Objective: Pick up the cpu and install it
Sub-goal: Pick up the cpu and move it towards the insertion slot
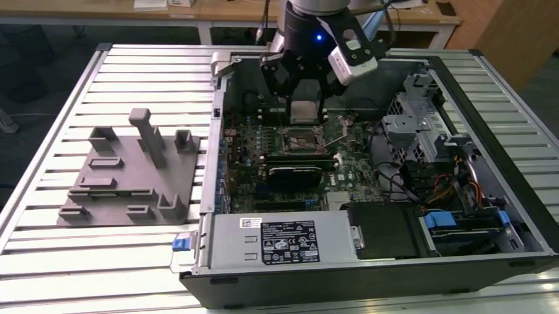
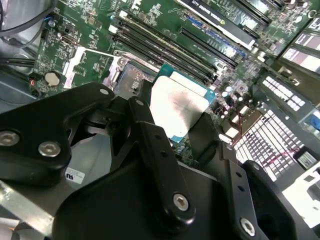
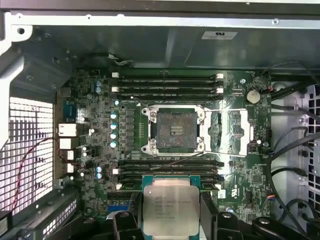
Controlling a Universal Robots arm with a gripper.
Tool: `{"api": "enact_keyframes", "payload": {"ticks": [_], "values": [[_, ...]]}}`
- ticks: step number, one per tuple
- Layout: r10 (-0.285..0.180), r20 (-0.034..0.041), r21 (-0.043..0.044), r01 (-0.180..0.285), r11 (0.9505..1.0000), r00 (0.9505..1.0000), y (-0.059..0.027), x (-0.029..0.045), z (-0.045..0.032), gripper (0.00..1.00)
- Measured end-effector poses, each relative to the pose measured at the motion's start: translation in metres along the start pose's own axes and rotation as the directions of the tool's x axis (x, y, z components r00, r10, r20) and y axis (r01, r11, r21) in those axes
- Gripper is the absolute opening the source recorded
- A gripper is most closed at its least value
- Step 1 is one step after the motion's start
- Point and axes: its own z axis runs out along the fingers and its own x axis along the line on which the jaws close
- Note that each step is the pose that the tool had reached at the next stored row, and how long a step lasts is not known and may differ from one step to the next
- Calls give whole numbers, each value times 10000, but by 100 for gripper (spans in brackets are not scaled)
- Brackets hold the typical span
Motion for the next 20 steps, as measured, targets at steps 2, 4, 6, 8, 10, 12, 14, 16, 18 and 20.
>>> {"api": "enact_keyframes", "payload": {"ticks": [2, 4, 6, 8, 10, 12, 14, 16, 18, 20], "values": [[0, 1, -1, 0, 10000, 10000, 5, -7, 34, 54], [0, -1, 1, 0, 10000, 10000, 12, -18, 63, 54], [0, -2, 0, 0, 10000, 10000, 24, -31, 90, 54], [0, -4, 0, 0, 10000, 10000, 40, -44, 115, 54], [1, -4, -1, -1, 10000, 10000, 56, -54, 142, 54], [0, -5, -2, 0, 10000, 10000, 70, -65, 171, 54], [1, -7, 2, -1, 10000, 10000, 87, -73, 197, 54], [1, -6, -2, -1, 10000, 10000, 102, -80, 228, 54], [-1, -7, -3, 1, 10000, 10000, 116, -85, 257, 54], [1, -8, 0, -1, 10000, 10000, 129, -88, 285, 54]]}}
